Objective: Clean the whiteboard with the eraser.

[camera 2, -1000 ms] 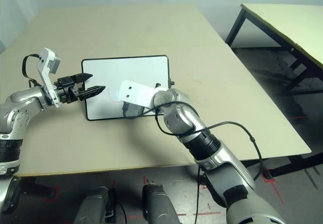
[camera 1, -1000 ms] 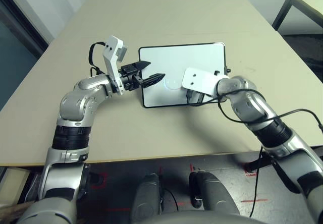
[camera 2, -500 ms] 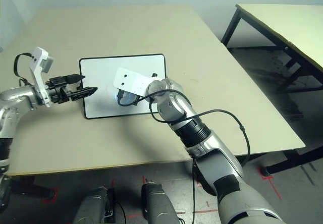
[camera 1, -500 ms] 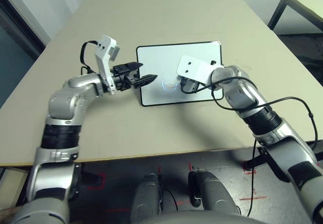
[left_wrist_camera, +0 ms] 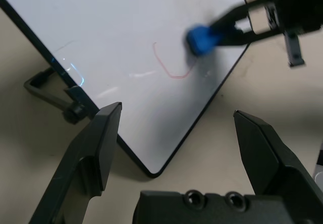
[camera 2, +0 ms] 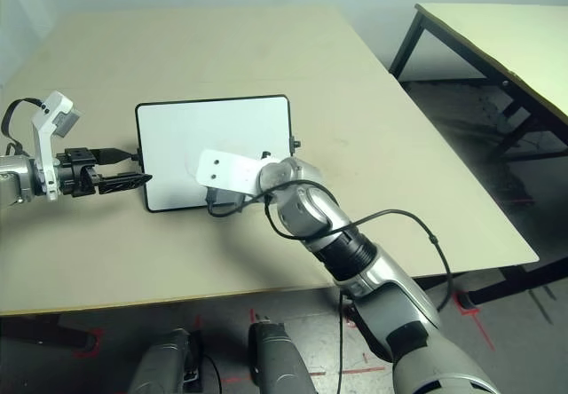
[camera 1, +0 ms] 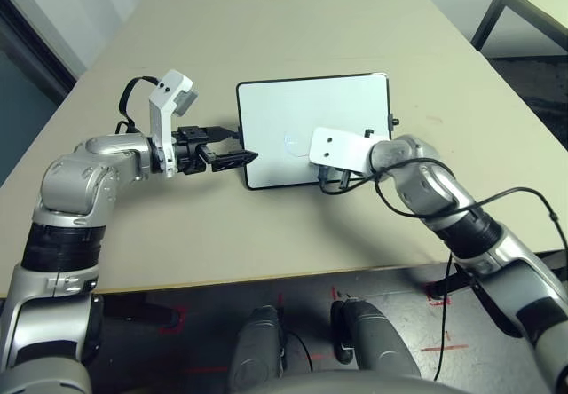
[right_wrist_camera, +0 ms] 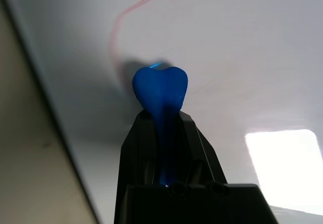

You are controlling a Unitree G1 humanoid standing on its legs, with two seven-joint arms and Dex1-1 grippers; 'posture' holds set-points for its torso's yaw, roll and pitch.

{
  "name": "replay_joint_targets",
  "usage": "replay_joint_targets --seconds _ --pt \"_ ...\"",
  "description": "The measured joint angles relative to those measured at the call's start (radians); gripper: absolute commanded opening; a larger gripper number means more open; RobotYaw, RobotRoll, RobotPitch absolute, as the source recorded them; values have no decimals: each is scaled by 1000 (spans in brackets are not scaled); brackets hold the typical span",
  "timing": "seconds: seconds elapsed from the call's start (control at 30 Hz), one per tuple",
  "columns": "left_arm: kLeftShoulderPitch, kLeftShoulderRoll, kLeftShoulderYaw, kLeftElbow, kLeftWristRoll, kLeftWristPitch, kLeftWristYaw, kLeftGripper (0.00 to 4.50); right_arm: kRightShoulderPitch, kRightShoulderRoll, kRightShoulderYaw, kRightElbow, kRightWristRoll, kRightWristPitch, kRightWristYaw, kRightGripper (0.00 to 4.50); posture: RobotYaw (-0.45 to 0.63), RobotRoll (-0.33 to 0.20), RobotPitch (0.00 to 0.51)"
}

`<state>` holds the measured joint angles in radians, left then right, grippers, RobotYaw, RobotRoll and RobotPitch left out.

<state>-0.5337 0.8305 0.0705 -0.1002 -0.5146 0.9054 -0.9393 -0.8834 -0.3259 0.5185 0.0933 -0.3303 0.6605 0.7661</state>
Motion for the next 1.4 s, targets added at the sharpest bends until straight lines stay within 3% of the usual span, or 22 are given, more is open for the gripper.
replay_joint_targets --seconds 0.13,0.3,0.4,0.63,0.77,1.13,1.23,1.3,1.4 --pt "10 10 0 -24 -7 13 1 4500 -3 -21 2 -3 -3 -12 24 420 -7 0 148" --pt "16 24 11 -58 -30 29 6 4500 86 -115 83 -144 -8 18 156 420 -4 0 149" --pt "18 28 18 -58 -37 30 12 4500 95 -120 105 -158 -13 28 184 420 -1 0 151" --pt "23 38 28 -60 -40 30 21 4500 -16 19 51 18 -13 -50 60 420 4 0 150" --pt "35 43 29 -60 -41 31 22 4500 -63 37 23 78 -13 -80 24 420 6 0 149" --pt "46 56 35 -58 -41 25 29 4500 68 -115 130 -149 -71 -17 207 420 -4 0 142" --pt "47 57 37 -44 -38 17 29 4500 46 -51 114 -87 -65 -35 176 420 -4 0 141" --pt "44 56 36 -35 -37 7 28 4500 -24 45 74 22 -59 -68 85 420 -1 0 137" --pt "42 55 34 -29 -37 -8 26 4500 -110 95 28 139 -58 -129 -1 420 6 0 137"
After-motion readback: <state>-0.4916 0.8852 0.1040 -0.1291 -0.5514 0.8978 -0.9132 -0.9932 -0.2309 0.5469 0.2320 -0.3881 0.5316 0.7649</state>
